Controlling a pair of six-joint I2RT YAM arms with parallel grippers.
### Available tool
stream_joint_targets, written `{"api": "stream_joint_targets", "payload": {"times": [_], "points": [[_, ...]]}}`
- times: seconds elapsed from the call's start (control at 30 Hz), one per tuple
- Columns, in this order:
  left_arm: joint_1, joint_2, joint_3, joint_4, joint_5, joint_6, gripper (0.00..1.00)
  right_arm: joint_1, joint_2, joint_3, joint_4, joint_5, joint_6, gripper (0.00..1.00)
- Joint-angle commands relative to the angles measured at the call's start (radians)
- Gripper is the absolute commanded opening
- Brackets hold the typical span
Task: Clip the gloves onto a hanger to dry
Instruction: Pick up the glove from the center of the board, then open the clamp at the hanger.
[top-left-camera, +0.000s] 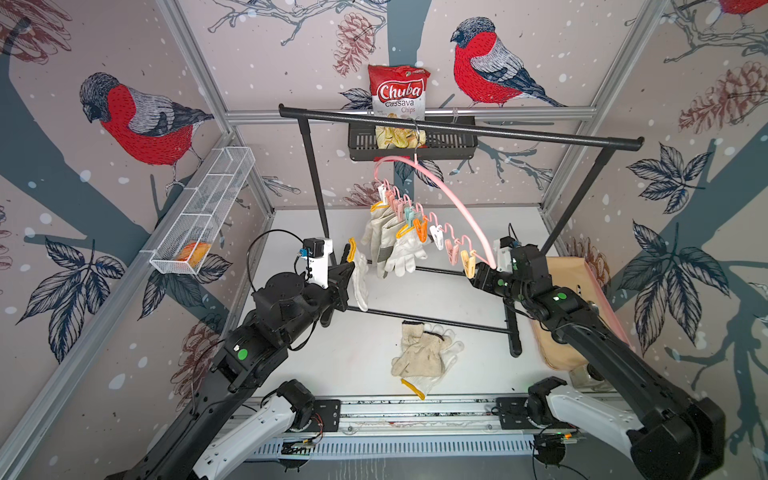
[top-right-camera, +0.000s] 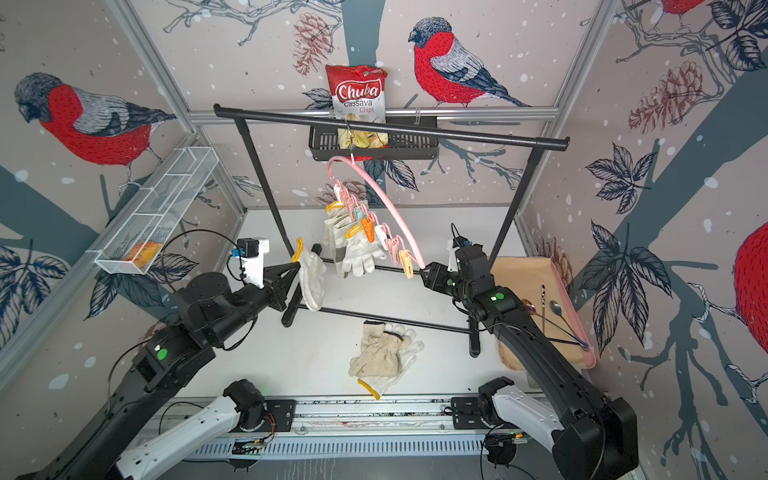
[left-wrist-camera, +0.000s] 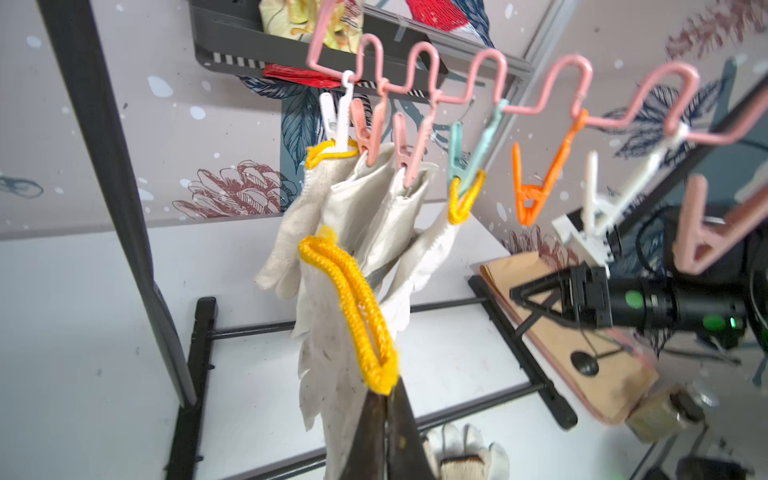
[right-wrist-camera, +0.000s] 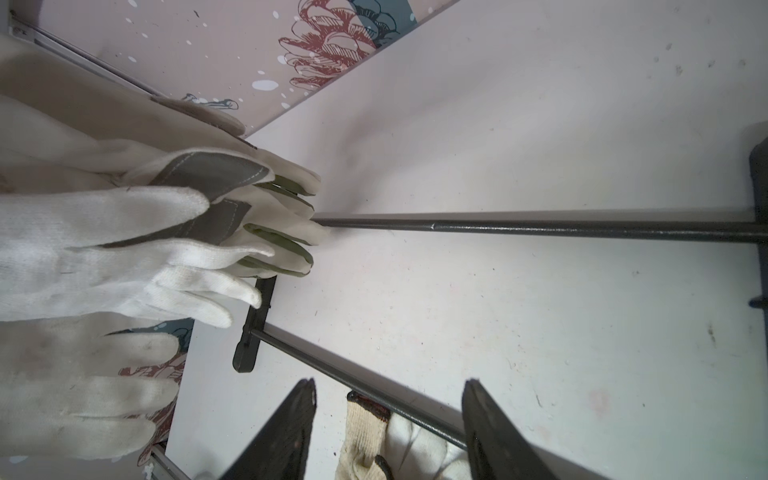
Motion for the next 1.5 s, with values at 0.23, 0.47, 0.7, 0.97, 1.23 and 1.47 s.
{"api": "stream_joint_targets", "payload": {"times": [0.23, 0.47, 0.7, 0.97, 1.23, 1.47], "points": [[-0.003, -0.027, 0.161, -0.210, 0.318, 0.512, 0.00, -0.039, -0.010, 0.050, 0.210, -0.208, -0.049, 0.59], [-0.002, 0.057, 0.208, -0.168, 0.327, 0.609, 0.00, -0.104, 0.011, 0.095, 0.345, -0.443, -0.070, 0.57], [-0.002, 0.087, 0.168, -0.029, 0.214, 0.618, 0.00, -0.136, 0.047, 0.128, 0.479, -0.645, -0.076, 0.55], [-0.003, 0.109, 0.106, 0.090, 0.180, 0.554, 0.00, -0.081, 0.144, 0.227, 0.491, -0.742, -0.130, 0.54], [-0.002, 0.114, 0.070, 0.162, 0.161, 0.523, 0.00, -0.034, 0.206, 0.319, 0.453, -0.711, -0.183, 0.52], [-0.003, 0.126, 0.053, 0.225, 0.120, 0.479, 0.00, 0.051, 0.246, 0.390, 0.394, -0.636, -0.230, 0.52]]}}
